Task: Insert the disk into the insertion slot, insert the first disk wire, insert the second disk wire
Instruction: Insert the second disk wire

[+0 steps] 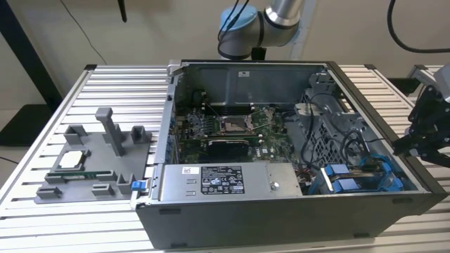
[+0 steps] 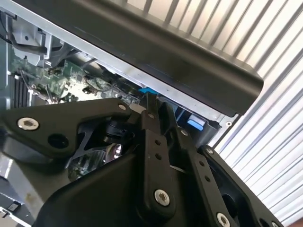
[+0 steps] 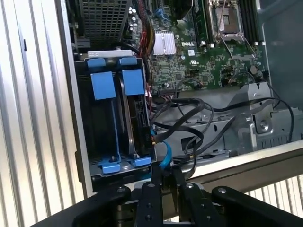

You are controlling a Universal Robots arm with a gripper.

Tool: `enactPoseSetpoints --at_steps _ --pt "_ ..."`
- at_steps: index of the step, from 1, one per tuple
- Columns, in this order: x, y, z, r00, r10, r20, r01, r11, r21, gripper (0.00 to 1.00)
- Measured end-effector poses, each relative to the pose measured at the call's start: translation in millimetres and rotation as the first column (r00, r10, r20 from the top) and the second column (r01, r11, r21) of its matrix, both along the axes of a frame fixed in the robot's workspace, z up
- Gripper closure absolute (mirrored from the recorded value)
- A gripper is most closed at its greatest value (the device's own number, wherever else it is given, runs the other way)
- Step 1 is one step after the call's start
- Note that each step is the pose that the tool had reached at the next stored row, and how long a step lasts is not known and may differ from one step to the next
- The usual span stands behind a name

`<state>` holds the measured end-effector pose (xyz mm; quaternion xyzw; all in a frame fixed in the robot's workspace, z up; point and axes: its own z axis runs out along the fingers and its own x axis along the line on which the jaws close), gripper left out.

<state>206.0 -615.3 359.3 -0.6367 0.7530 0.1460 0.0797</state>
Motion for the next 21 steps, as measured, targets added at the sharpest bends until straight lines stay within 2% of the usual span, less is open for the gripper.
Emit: enactPoseSetpoints --at_steps 6,14,21 --pt "-4.1 -0.1 -0.4 1.0000 -0.007 0.0000 0.007 1.0000 0.0031 1.00" --pt "-26.2 1.5 10.1 0.9999 -0.010 0.0039 0.010 0.9999 0.0103 1.00" --pt "-44.0 3.2 15.1 0.9998 -0.016 0.0122 0.016 0.9997 0.0205 1.00"
